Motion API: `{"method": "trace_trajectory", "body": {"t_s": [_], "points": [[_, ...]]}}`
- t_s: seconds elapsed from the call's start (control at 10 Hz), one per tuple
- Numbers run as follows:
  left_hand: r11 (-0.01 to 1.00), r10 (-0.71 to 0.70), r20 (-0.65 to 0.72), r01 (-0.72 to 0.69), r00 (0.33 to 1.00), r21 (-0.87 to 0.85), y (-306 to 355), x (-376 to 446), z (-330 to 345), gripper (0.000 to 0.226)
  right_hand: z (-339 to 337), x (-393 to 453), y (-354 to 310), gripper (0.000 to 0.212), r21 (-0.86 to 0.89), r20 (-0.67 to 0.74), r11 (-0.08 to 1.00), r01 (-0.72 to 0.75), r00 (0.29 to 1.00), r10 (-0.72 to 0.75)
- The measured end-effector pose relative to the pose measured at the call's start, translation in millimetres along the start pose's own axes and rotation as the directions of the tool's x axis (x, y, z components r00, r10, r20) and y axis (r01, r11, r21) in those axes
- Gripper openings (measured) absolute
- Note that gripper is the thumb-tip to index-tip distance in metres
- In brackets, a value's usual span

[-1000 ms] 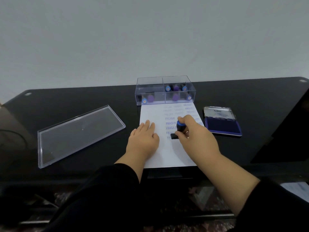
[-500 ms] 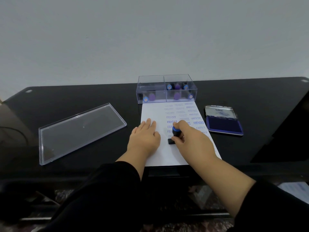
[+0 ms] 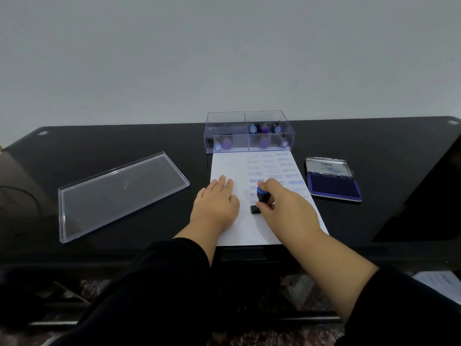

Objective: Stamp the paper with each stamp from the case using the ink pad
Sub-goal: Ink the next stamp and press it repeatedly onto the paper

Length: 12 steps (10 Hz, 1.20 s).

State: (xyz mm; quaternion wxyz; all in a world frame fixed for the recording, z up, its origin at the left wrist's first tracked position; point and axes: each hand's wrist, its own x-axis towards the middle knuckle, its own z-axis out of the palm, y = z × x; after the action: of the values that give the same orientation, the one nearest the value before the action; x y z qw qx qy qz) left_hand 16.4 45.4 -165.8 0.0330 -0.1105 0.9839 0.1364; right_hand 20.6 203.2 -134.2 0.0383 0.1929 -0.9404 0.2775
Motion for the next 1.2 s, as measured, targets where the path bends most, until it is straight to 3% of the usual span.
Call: {"method": "trace_trajectory", "body": {"t_s": [1.2], "points": [[1.0, -0.002, 0.002, 0.002, 1.0, -0.01, 0.5, -1.9, 0.5, 0.052, 0.8, 1.0, 2.6, 0.023, 0.045, -0.015, 0.999, 0.019, 1.0, -0.018]]}}
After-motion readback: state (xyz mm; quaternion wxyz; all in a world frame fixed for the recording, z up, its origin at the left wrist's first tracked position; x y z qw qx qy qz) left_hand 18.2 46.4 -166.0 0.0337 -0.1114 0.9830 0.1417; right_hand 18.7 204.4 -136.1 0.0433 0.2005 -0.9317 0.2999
